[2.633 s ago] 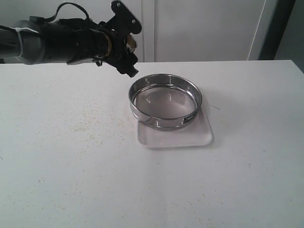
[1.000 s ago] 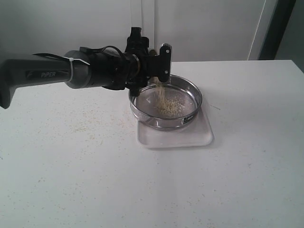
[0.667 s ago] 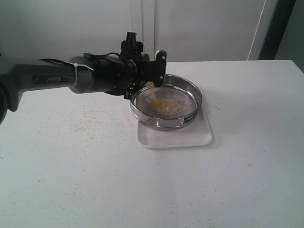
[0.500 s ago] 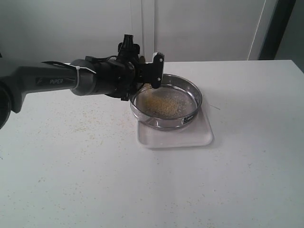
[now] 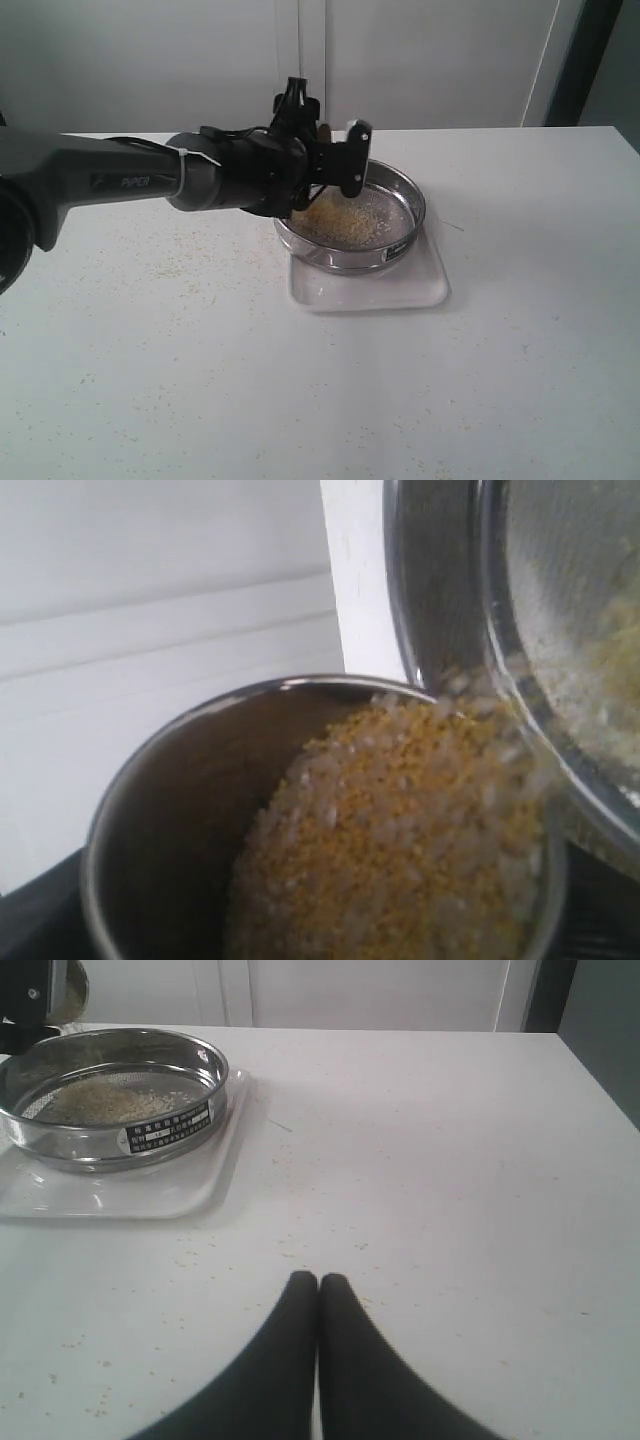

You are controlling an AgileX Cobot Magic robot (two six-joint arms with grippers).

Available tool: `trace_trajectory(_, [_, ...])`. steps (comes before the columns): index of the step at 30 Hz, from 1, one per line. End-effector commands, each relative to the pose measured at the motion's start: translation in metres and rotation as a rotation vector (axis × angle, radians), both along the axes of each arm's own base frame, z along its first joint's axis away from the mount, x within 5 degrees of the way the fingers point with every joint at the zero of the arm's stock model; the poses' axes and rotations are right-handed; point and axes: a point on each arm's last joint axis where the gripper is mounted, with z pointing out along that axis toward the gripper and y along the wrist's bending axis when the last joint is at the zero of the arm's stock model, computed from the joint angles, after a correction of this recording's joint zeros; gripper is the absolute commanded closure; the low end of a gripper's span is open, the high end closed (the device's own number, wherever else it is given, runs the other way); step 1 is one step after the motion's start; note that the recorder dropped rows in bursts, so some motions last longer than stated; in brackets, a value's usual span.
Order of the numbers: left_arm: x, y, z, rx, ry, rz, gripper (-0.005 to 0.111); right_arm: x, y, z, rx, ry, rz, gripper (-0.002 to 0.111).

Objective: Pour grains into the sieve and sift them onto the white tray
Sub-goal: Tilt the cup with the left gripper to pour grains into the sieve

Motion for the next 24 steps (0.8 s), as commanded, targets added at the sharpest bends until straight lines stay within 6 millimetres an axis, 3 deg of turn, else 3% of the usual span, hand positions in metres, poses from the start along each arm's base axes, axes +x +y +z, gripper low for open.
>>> trace_trajectory(1, [-0.004, -0.006, 0.010, 0.034, -0.039, -0.041, 0.107, 0.000, -0.001, 0.000, 0.001, -0.016, -0.010, 0.108])
trace_trajectory(12, [-0.003, -0.005, 0.010, 0.051, -0.047, -0.029, 0.107, 0.000, -0.001, 0.000, 0.001, -0.016, -0.010, 0.108])
trace_trajectory(24, [-0.013, -0.014, 0.012, 0.211, -0.096, -0.066, 0.107, 0.000, -0.001, 0.000, -0.001, -0.016, -0.010, 0.108])
